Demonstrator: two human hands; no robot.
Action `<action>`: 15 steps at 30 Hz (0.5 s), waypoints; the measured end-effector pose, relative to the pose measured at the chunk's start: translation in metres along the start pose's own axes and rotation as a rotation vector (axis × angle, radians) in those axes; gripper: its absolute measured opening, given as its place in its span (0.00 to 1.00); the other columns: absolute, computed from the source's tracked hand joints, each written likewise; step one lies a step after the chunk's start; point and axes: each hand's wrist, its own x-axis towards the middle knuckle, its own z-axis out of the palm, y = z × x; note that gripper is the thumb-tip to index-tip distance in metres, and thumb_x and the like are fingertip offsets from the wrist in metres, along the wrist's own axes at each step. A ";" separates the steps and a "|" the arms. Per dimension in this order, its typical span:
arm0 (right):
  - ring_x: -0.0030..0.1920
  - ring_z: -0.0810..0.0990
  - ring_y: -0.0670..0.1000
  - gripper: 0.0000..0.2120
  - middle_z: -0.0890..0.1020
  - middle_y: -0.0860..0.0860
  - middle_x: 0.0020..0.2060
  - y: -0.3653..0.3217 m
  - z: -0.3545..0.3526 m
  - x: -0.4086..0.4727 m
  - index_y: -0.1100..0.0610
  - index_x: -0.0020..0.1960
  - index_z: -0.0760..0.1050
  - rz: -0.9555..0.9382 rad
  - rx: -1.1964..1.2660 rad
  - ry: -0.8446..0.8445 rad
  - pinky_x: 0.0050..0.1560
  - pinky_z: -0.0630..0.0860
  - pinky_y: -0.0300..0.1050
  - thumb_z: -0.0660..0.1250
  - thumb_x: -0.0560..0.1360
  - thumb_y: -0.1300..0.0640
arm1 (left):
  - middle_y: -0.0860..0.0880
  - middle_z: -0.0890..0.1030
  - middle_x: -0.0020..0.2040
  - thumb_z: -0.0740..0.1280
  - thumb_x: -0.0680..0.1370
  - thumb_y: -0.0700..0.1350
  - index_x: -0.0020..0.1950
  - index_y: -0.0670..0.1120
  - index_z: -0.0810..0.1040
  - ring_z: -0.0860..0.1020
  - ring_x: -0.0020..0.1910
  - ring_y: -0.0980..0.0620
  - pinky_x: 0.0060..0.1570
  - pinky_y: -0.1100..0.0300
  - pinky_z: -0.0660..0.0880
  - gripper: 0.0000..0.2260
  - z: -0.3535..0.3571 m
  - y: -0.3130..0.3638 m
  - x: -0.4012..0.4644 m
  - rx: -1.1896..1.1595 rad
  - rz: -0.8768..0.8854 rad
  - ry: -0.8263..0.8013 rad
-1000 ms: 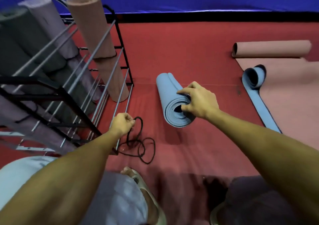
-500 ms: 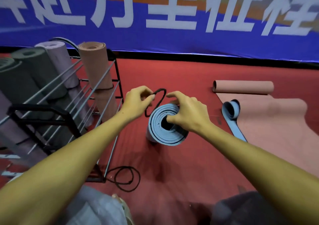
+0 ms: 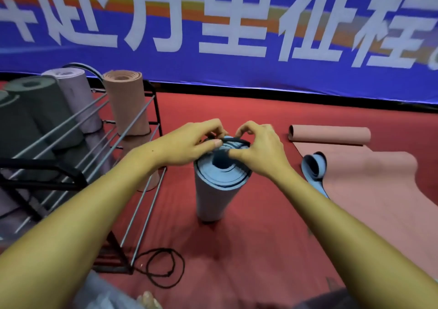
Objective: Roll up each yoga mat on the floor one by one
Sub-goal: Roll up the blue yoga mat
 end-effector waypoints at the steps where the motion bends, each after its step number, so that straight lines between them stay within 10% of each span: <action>1: 0.55 0.78 0.51 0.21 0.78 0.49 0.54 0.000 0.000 0.002 0.45 0.50 0.78 -0.015 0.006 0.010 0.49 0.71 0.48 0.80 0.62 0.41 | 0.52 0.83 0.59 0.67 0.83 0.52 0.54 0.56 0.72 0.81 0.57 0.51 0.57 0.45 0.77 0.05 0.003 -0.001 -0.002 0.041 0.013 -0.003; 8: 0.44 0.78 0.56 0.20 0.80 0.46 0.36 -0.009 0.015 0.000 0.52 0.42 0.72 0.015 0.012 0.157 0.41 0.69 0.49 0.77 0.65 0.42 | 0.58 0.77 0.54 0.80 0.56 0.73 0.50 0.60 0.64 0.73 0.51 0.54 0.49 0.51 0.74 0.36 -0.004 -0.001 -0.012 0.286 -0.150 -0.061; 15: 0.41 0.78 0.57 0.17 0.79 0.47 0.32 -0.011 0.013 0.003 0.54 0.38 0.73 -0.024 -0.035 0.107 0.40 0.69 0.48 0.76 0.68 0.43 | 0.57 0.73 0.43 0.77 0.58 0.76 0.46 0.54 0.66 0.71 0.43 0.54 0.43 0.50 0.73 0.35 0.000 -0.020 -0.018 0.362 -0.044 0.056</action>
